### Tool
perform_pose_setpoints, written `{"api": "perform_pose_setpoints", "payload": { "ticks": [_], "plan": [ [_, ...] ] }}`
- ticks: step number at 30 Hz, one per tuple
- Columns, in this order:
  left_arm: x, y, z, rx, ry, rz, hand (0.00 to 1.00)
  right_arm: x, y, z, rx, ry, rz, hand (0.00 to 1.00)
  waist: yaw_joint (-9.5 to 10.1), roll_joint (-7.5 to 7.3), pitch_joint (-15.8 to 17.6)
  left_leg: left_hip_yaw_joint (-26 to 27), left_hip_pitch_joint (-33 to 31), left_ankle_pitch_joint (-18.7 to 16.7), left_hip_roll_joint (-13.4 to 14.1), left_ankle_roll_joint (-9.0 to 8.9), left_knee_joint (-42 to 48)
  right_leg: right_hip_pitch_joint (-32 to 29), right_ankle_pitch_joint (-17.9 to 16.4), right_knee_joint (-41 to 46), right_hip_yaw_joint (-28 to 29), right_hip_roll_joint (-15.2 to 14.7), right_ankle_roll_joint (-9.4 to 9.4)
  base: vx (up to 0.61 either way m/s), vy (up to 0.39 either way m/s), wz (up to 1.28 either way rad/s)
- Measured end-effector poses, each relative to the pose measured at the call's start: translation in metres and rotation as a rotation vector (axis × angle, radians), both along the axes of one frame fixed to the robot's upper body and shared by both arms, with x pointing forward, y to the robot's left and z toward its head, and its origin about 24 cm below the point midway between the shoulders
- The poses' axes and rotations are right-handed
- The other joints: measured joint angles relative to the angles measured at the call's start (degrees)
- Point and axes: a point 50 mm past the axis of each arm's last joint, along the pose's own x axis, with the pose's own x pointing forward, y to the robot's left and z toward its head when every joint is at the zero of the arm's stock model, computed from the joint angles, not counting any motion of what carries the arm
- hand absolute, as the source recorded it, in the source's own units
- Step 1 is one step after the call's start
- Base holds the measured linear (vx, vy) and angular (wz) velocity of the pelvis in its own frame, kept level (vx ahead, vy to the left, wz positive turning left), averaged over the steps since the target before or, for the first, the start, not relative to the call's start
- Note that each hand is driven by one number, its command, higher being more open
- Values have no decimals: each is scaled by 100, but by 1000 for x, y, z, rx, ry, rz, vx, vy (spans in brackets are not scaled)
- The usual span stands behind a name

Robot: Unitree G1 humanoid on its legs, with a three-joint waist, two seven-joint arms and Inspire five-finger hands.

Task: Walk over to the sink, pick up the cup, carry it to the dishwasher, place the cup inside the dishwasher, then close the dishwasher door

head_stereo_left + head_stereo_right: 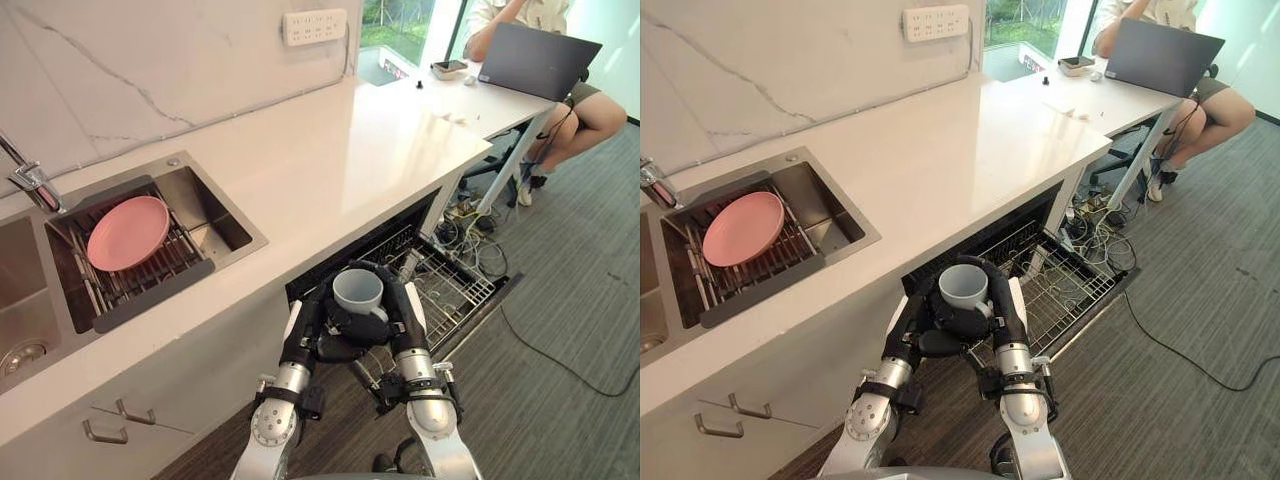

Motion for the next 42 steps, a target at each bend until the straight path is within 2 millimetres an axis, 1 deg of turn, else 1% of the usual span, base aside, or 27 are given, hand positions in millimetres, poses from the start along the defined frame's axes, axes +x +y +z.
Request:
{"api": "perform_pose_setpoints", "payload": {
  "ticks": [2,3,5,6,7,8,9,10,11,14,16,18,21,24,26,28,31,32,33,34,36,37,39,41,42],
  "plan": [
    [-1,2,-3,4,15,10,90,0,-3,0,-52,-15,-41,30,7,3,53,-33,-12,0,-7,1,0,10,-5,0,-35,-9,6,-12,-10,8],
    [-2,6,-5,8,24,27,90,1,-9,0,-76,-19,-81,30,10,4,53,-42,-11,0,-10,1,0,16,-10,0,-42,-12,8,1,-5,8],
    [-11,32,-17,37,83,142,90,3,-50,1,-119,-34,-317,30,11,2,56,-88,-13,-1,-20,2,0,41,-35,3,-93,-26,12,7,-8,10],
    [-16,44,-22,50,111,191,90,3,-66,2,-134,-39,-400,30,10,2,56,-97,-14,-1,-21,1,0,44,-45,3,-108,-28,11,7,-11,6],
    [-19,52,-25,61,127,219,90,2,-75,3,-143,-42,-451,30,10,2,56,-97,-14,-1,-20,1,0,44,-50,3,-116,-28,9,0,0,0],
    [-25,65,-29,82,154,259,90,-1,-91,4,-168,-48,-524,30,10,2,56,-98,-14,-1,-18,0,0,44,-58,3,-130,-27,6,0,0,0],
    [-30,72,-31,94,172,281,90,-3,-101,5,-181,-51,-566,30,4,2,56,-96,-12,0,-17,0,0,45,-60,3,-129,-26,4,0,0,0],
    [-31,74,-32,92,178,283,90,-4,-104,5,-181,-53,-582,30,4,2,57,-95,-12,0,-17,0,0,45,-60,3,-129,-26,4,0,0,0],
    [-31,73,-32,91,180,279,90,-4,-106,6,-173,-56,-602,30,4,2,57,-94,-9,0,-17,0,0,46,-60,3,-129,-27,4,0,0,0],
    [-28,61,-27,68,156,264,90,-5,-100,3,-105,-46,-630,30,8,2,57,-94,17,0,-15,-1,0,77,-63,1,-131,-26,-2,0,0,0],
    [-23,53,-16,36,111,266,90,-4,-93,-4,-52,-20,-621,30,14,2,56,-95,18,0,-16,-1,-1,81,-63,2,-133,-28,-3,0,0,0],
    [-19,49,-9,22,80,257,90,-5,-90,-10,1,16,-604,30,30,4,55,-97,17,0,-12,-1,-1,81,-64,2,-134,-26,-5,0,0,0],
    [-17,49,-8,21,73,259,90,-6,-89,-20,51,68,-583,30,27,4,56,-96,14,0,-9,-1,0,80,-64,0,-134,-21,-5,0,0,0],
    [-19,55,-10,45,79,251,90,-9,-92,-36,73,152,-542,30,49,2,58,-97,9,2,-15,-1,1,79,-63,-6,-124,-26,-6,0,0,0],
    [-21,62,-16,68,103,239,90,-7,-94,-50,75,223,-494,30,71,7,71,-110,-3,7,-18,1,1,75,-63,-7,-149,-28,-6,-6,-9,2],
    [-24,70,-24,99,137,231,90,-2,-95,-58,54,273,-449,30,131,11,195,-159,-26,33,-21,2,1,75,-61,-4,-192,-31,-8,-28,-21,11],
    [-30,83,-34,129,186,253,90,11,-96,-55,32,269,-395,30,161,5,446,-347,-160,113,-24,7,4,60,-56,7,-381,-39,-14,-52,-30,34],
    [-32,90,-38,140,209,269,90,19,-97,-54,23,268,-377,30,208,1,559,-425,-244,140,-21,12,34,36,-51,19,-452,-41,-21,-51,-17,32],
    [-34,95,-41,148,228,285,90,27,-100,-52,7,263,-368,30,322,-5,683,-453,-317,157,-16,10,70,8,-43,27,-489,-41,-32,-51,-17,29],
    [-34,98,-42,151,232,295,90,31,-101,-51,0,258,-364,30,359,1,747,-488,-361,157,-15,11,100,-2,-41,33,-515,-41,-35,-42,-13,28],
    [-39,107,-48,164,266,328,90,44,-106,-43,-21,235,-353,30,499,16,972,-640,-520,170,-16,13,212,-17,-39,46,-674,-49,-39,-43,-16,34],
    [-40,110,-49,166,275,339,90,48,-106,-41,-25,227,-347,30,531,14,1030,-668,-551,170,-16,13,238,-17,-39,52,-701,-50,-40,-41,-9,31],
    [-43,116,-55,167,305,364,90,63,-105,-32,-42,198,-327,30,623,22,1244,-783,-672,170,-25,13,343,-47,-47,100,-809,-69,-52,-46,-2,24],
    [-43,118,-58,170,319,370,90,73,-103,-26,-51,183,-315,30,663,27,1366,-857,-824,175,-36,21,432,-140,-54,169,-875,-88,-62,-52,7,20],
    [-42,118,-59,170,324,370,90,75,-103,-25,-52,181,-315,90,680,32,1404,-887,-868,178,-39,25,456,-163,-57,190,-906,-94,-66,-52,10,20]
  ]
}}
